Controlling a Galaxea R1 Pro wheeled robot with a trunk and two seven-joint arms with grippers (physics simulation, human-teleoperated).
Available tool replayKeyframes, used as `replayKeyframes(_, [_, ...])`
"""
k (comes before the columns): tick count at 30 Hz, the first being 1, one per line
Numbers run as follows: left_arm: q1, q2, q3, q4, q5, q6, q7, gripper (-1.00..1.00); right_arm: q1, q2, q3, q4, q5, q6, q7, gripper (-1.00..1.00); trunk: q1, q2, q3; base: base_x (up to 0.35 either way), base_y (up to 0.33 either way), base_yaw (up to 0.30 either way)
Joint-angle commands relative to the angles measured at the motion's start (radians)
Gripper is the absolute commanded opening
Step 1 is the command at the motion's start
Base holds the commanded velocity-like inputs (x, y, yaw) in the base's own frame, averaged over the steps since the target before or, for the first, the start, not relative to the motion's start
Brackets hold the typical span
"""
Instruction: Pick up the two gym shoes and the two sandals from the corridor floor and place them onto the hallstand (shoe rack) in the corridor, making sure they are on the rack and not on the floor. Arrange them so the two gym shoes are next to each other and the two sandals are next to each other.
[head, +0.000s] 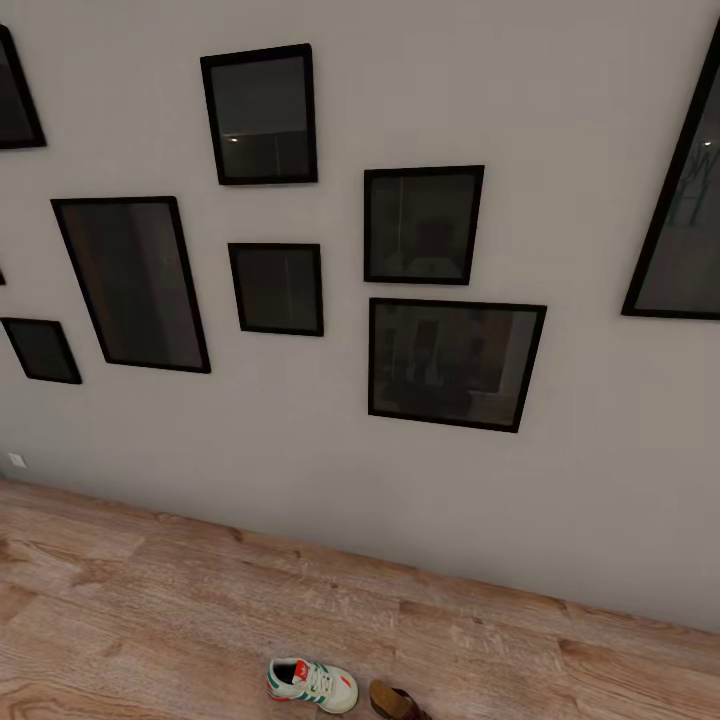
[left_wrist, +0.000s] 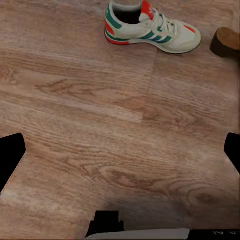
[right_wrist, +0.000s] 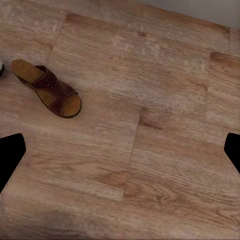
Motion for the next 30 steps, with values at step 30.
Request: replayKeyframes(30, [0.011,0.021,0.007,-0.022,0.001,-0.048,-0.008,1.00,-0.001,0.012,-0.004,0.002,-0.004,-0.005,0.000,1.00,0.000,-0.001,-0.001,-0.132,0.025,-0.036])
